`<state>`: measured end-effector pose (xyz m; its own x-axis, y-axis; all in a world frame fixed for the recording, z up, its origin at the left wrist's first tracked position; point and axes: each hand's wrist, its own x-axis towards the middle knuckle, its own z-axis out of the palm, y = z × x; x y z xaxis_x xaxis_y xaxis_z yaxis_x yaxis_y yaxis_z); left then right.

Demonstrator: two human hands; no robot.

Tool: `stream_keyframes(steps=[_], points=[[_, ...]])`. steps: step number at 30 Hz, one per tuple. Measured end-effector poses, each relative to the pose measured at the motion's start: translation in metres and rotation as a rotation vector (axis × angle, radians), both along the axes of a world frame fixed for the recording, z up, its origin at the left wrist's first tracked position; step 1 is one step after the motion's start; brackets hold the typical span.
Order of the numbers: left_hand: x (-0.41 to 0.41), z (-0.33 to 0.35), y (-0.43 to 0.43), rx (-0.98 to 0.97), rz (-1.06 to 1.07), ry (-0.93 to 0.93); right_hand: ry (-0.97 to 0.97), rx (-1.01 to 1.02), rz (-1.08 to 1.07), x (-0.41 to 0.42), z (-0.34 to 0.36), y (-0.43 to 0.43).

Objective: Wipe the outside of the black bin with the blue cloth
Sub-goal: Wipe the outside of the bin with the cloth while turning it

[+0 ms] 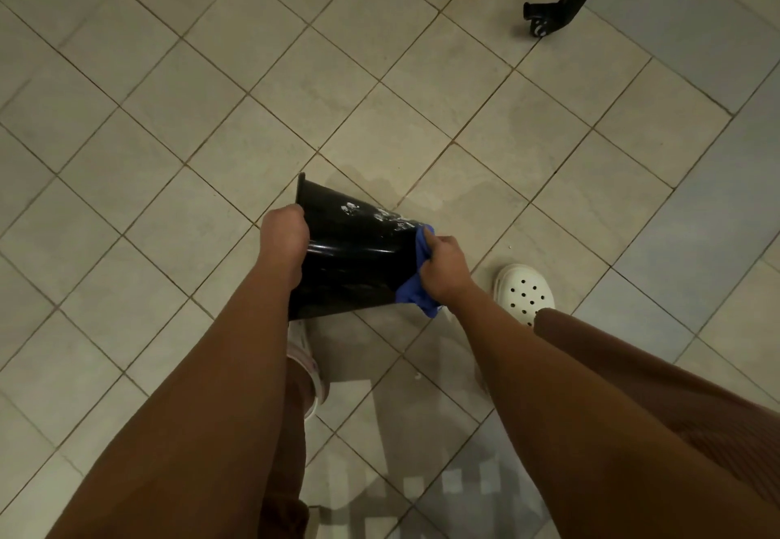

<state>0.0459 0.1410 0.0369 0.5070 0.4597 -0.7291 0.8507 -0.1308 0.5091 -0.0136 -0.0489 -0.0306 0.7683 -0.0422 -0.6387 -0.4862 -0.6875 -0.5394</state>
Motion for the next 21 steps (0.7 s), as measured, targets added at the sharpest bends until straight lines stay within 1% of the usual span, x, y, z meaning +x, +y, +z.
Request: stream_keyframes(steps=[2, 4, 7, 9, 12, 14, 15, 17, 18, 19, 20, 21], points=[[0.003, -0.001, 0.0, -0.001, 0.011, 0.031, -0.008, 0.03, -0.011, -0.012, -0.003, 0.002], [0.0, -0.003, -0.001, -0.055, 0.016, 0.077, 0.018, 0.035, -0.055, -0.021, -0.004, 0.004], [-0.001, -0.001, -0.001, -0.073, -0.059, 0.15, 0.013, 0.027, -0.084, -0.024, -0.005, 0.005], [0.002, 0.0, 0.003, -0.076, -0.085, 0.162, -0.02, 0.021, -0.074, -0.025, -0.007, 0.005], [0.005, 0.001, 0.007, -0.045, -0.051, 0.134, -0.073, 0.029, -0.029, -0.027, -0.011, 0.005], [0.004, -0.004, 0.006, 0.003, -0.039, 0.092, -0.109, 0.065, -0.059, -0.03, -0.011, 0.007], [0.003, -0.006, 0.004, 0.033, -0.037, 0.065, -0.136, 0.096, -0.148, -0.031, -0.011, 0.009], [0.0, -0.009, -0.001, 0.095, -0.047, 0.015, -0.213, 0.089, -0.295, -0.038, -0.008, 0.015], [-0.001, -0.011, -0.003, 0.121, -0.053, -0.008, -0.242, 0.08, -0.291, -0.042, -0.006, 0.019], [-0.003, -0.012, -0.004, 0.143, -0.059, -0.026, -0.253, 0.116, -0.265, -0.046, -0.004, 0.022], [-0.005, -0.013, -0.005, 0.159, -0.069, -0.036, -0.246, 0.17, -0.226, -0.048, -0.003, 0.025], [-0.007, -0.013, -0.005, 0.17, -0.079, -0.041, -0.233, 0.173, -0.148, -0.049, -0.004, 0.028]])
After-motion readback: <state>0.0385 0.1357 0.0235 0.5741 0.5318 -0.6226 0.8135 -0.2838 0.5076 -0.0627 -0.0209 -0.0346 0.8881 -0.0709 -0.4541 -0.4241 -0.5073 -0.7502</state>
